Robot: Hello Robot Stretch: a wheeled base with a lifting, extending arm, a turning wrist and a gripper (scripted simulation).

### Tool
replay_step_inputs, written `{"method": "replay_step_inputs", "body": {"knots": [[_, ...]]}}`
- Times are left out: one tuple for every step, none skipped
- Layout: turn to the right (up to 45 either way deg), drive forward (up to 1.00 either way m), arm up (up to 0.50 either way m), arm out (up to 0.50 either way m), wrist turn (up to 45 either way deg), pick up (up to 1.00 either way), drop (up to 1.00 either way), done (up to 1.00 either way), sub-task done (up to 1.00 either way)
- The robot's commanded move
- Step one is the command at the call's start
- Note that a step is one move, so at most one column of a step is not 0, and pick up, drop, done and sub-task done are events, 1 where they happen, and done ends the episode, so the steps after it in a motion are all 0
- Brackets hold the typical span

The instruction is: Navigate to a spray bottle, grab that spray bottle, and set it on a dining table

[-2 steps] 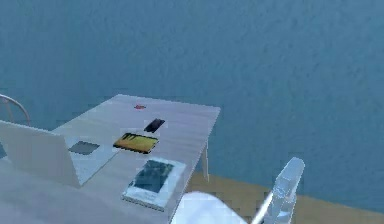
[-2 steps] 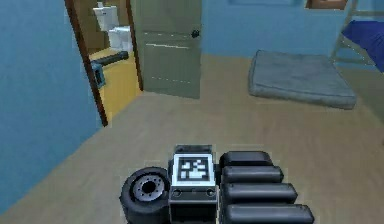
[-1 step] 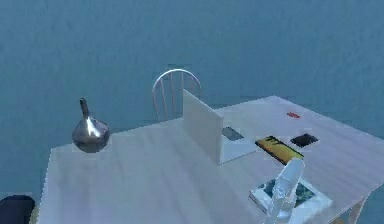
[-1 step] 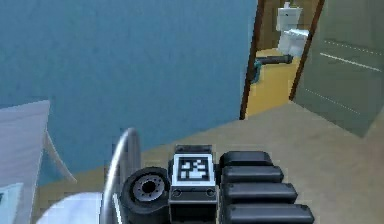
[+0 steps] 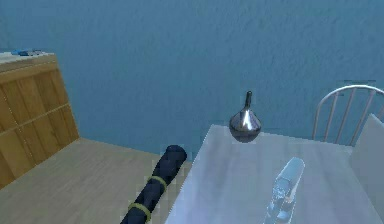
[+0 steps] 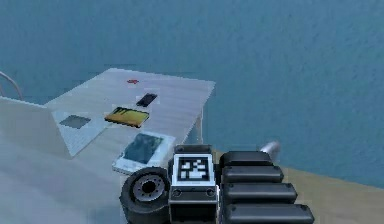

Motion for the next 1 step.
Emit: {"method": "replay_step_inputs", "body": {"knots": [[-3.0,0.00,0.00,0.00,0.0,0.00,0.00,0.00,0.00]]}}
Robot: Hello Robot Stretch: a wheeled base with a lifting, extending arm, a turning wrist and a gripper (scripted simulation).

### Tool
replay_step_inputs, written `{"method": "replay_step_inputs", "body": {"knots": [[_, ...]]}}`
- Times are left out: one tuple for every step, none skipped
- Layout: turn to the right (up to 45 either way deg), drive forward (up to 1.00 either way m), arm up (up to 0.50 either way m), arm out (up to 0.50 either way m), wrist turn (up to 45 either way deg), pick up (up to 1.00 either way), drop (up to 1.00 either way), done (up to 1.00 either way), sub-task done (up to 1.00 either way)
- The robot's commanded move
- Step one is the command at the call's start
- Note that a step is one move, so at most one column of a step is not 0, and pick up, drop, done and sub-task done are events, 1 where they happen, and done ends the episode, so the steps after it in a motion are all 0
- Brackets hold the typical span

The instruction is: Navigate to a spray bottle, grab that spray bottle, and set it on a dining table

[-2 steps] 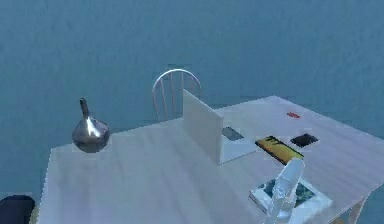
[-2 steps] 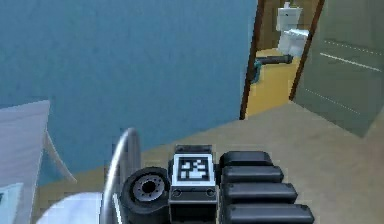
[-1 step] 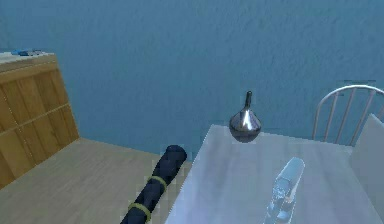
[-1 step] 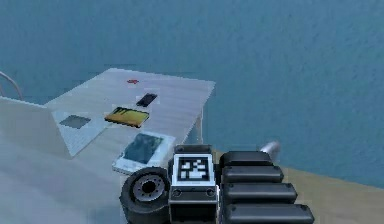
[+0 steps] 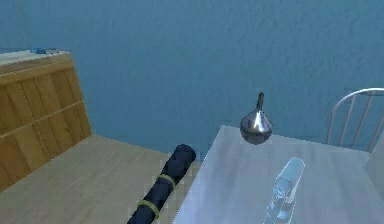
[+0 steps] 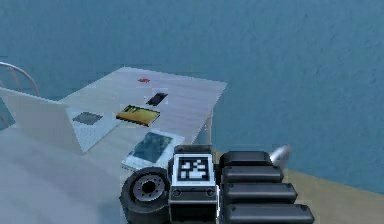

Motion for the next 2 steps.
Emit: {"method": "replay_step_inputs", "body": {"knots": [[0.0,0.00,0.00,0.48,0.0,0.00,0.00,0.00,0.00],[0.0,0.00,0.00,0.00,39.0,0.00,0.00,0.00,0.00]]}}
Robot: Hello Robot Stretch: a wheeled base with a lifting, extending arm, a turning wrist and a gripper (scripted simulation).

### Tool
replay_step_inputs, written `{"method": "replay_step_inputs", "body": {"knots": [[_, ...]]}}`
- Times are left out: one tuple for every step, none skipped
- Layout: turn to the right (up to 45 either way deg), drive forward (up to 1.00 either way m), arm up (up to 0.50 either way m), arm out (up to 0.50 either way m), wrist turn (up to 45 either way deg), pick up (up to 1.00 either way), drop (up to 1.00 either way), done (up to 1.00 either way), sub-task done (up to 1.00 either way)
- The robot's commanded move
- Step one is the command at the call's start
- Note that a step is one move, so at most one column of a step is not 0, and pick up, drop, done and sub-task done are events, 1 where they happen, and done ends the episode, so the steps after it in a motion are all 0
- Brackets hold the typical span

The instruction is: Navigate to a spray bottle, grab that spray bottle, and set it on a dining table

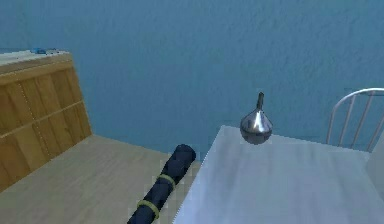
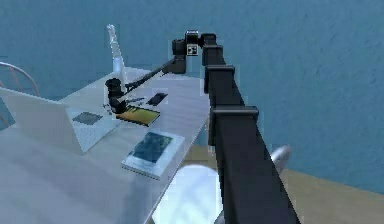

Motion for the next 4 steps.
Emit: {"method": "replay_step_inputs", "body": {"knots": [[0.0,0.00,-0.32,0.00,0.0,0.00,0.00,0.00,0.00],[0.0,0.00,0.00,0.00,0.0,0.00,1.00,0.00,0.00],[0.0,0.00,0.00,-0.10,0.0,0.00,0.00,0.00,0.00],[0.0,0.00,0.00,0.00,0.0,0.00,0.00,1.00,0.00]]}}
